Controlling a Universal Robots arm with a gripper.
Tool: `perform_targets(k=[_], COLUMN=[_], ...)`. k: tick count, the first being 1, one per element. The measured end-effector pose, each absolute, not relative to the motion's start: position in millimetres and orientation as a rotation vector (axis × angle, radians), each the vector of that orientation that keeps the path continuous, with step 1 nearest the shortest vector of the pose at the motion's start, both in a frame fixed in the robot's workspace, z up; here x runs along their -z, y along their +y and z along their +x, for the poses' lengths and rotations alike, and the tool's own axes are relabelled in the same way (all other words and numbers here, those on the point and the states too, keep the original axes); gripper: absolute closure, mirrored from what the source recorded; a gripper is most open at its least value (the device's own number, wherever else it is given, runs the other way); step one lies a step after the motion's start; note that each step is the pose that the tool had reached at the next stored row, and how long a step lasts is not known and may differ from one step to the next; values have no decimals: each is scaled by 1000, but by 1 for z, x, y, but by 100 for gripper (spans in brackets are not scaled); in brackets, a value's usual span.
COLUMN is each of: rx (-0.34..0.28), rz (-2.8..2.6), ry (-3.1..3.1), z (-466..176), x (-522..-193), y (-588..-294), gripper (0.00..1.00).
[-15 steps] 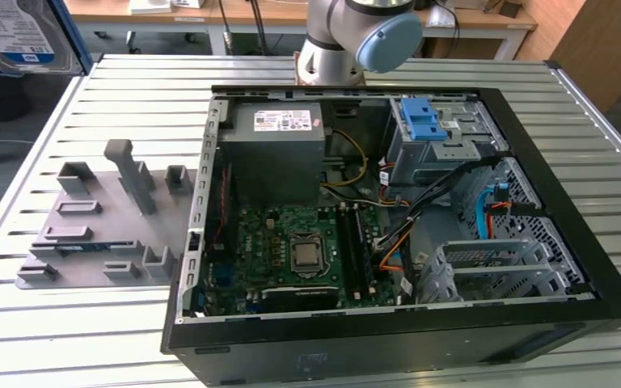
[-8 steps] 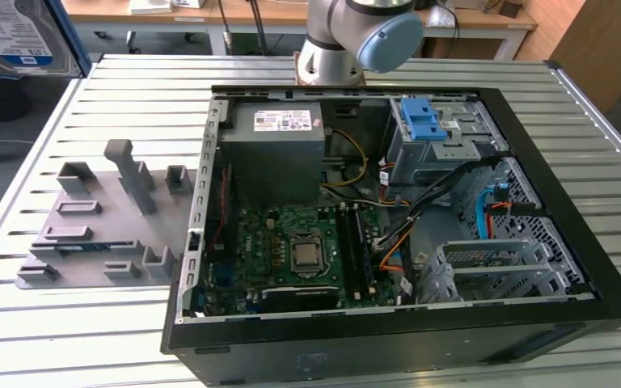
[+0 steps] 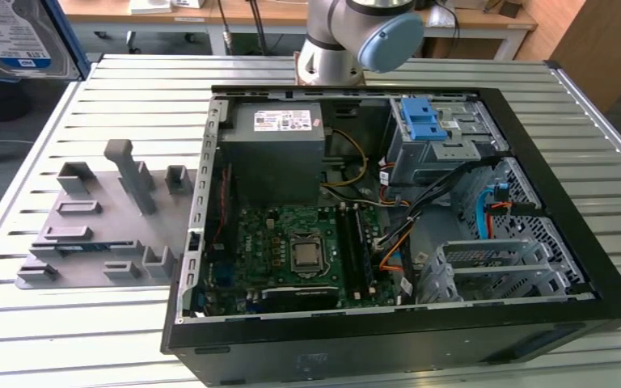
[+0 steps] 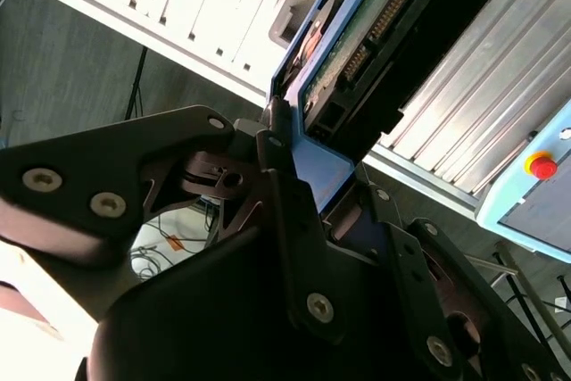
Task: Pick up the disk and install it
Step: 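Pick up the disk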
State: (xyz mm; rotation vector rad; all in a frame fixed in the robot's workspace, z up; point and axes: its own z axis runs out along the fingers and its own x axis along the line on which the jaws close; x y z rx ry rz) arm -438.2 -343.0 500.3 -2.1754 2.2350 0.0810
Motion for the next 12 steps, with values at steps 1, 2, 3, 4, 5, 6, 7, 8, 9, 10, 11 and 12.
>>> perform_targets(k=[1,2,3,4,5,6,7,8,9,10,11,12], rx=[-81,-81,-81,-81,-81,-81,-81,-81,-81,-81,-81,-81], rz=[-2175,-2175,-2175,-2175,-2175,-2175,-2175,-2175,-2175,-2175,-2175,-2175], ry=[2235,2235,2235,2235,2235,2235,2235,2235,2235,2235,2235,2235], z=[-438,-438,-438,-437,-437,-437,-437,-436,-436,-436,-436,-436], x=[-500,-500,-500,-500,-500,-500,-500,-500,-500,-500,-500,-500], y=[-343,-343,-343,-343,-343,-343,-343,-343,-343,-343,-343,-343], gripper=[64,64,64,64,64,64,64,64,64,64,64,64])
